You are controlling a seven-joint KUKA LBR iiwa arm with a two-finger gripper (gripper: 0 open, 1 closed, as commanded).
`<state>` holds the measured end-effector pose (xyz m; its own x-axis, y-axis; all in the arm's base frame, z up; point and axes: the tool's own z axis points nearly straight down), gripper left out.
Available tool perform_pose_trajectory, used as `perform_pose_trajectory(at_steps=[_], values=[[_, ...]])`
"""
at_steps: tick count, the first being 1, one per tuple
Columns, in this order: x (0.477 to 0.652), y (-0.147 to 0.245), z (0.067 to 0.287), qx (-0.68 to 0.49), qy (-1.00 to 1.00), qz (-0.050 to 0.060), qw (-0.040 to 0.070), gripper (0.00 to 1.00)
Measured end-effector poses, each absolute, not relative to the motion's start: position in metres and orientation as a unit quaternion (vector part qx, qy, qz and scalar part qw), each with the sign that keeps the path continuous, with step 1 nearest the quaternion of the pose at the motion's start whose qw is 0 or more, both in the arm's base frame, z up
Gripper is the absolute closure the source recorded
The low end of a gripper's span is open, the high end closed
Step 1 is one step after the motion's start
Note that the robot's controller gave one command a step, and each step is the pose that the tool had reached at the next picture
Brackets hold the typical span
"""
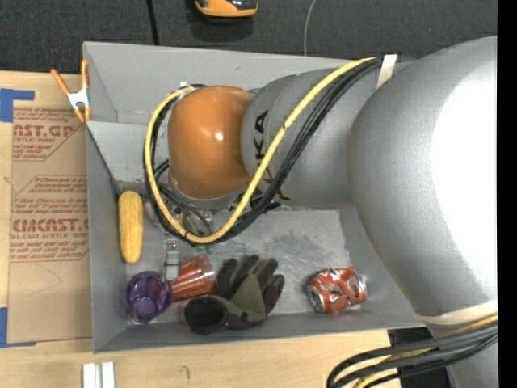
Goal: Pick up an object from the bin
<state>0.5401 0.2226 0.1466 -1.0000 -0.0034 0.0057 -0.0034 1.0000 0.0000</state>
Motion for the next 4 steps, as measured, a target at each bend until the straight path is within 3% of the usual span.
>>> perform_pose_trajectory(at_steps=[1,2,3,4], values=[[0.542,0.222,0.151,0.001,-1.000,-0.001,-0.001,0.00],[0.507,0.212,0.124,-0.006,-1.000,-0.003,-0.006,0.00],[0.496,0.209,0.081,0.073,-0.997,0.001,-0.001,1.00],[0.496,0.209,0.081,0.073,-0.997,0.001,-0.001,1.00]])
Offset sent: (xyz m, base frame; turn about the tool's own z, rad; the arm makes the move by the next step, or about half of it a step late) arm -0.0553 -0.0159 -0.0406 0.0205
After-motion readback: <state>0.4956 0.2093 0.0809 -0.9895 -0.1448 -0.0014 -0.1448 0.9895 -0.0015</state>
